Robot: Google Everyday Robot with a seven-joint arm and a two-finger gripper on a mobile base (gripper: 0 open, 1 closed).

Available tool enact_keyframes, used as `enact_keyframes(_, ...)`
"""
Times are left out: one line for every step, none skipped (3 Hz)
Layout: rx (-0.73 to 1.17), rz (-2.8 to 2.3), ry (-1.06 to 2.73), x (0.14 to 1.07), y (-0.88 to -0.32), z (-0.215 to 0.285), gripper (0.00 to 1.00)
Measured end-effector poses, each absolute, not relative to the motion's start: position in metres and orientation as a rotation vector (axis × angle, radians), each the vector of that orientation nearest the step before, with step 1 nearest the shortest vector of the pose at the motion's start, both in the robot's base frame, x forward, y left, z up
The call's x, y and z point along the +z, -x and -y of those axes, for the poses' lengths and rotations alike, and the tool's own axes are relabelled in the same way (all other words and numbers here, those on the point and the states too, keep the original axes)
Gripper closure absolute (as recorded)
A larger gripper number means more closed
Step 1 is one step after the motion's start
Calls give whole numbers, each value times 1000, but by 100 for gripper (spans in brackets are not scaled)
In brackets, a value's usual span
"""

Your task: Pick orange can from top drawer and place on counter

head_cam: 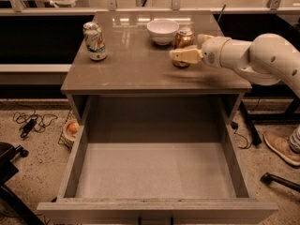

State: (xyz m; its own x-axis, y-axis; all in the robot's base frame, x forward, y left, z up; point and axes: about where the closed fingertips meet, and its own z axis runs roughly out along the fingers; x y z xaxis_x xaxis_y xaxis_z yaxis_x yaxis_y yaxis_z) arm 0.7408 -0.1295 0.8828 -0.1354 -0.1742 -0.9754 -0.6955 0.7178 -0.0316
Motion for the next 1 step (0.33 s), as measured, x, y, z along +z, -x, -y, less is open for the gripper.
enact_keyframes(521,-1679,705,883,-741,129,0)
